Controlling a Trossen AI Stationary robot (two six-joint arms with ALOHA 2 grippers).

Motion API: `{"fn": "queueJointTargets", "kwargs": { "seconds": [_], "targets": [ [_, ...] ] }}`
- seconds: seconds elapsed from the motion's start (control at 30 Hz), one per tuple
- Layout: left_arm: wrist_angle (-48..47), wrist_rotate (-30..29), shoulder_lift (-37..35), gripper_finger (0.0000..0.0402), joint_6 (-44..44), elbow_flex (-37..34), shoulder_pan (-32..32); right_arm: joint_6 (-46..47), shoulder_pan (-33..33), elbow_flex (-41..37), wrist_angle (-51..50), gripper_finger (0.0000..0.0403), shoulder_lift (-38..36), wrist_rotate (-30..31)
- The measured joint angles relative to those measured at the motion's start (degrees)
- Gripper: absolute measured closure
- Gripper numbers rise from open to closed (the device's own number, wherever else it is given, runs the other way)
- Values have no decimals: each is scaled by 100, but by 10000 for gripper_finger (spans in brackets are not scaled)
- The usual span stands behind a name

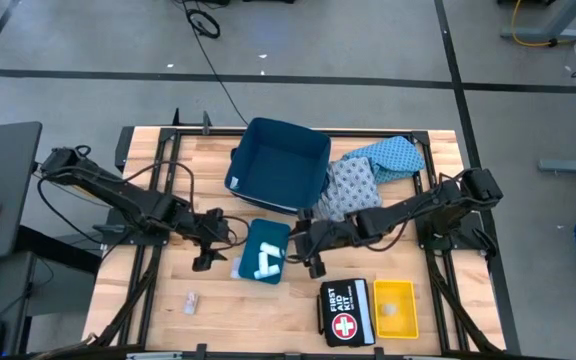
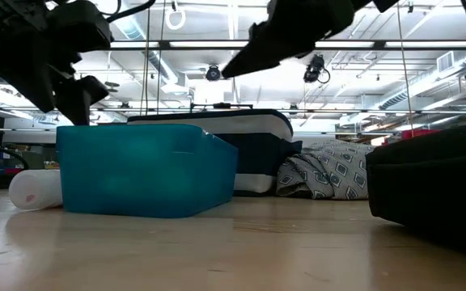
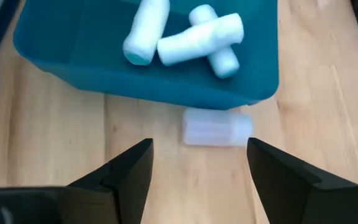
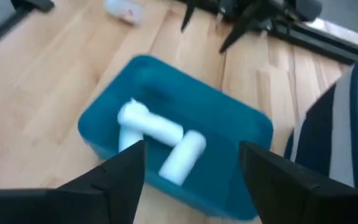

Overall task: Pick & place medical supplies in basket/bin
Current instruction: Put the right transparent bottle in the yellow bin

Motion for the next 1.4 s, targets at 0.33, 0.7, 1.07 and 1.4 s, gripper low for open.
{"fn": "queueJointTargets", "kwargs": {
  "seconds": [0.33,0.7,1.07,1.4],
  "targets": [
    [25,-365,514,155,529,-1,-126,-66,85,0,224,128,2,-71],
    [283,-1715,1563,153,2613,-1,-827,133,206,0,-48,128,2,-67],
    [751,-1783,1669,153,4650,-1,-1334,309,206,0,-167,128,2,-64],
    [1170,-1635,1669,153,5183,-1,-1331,408,206,0,-192,128,2,-62]
  ]
}}
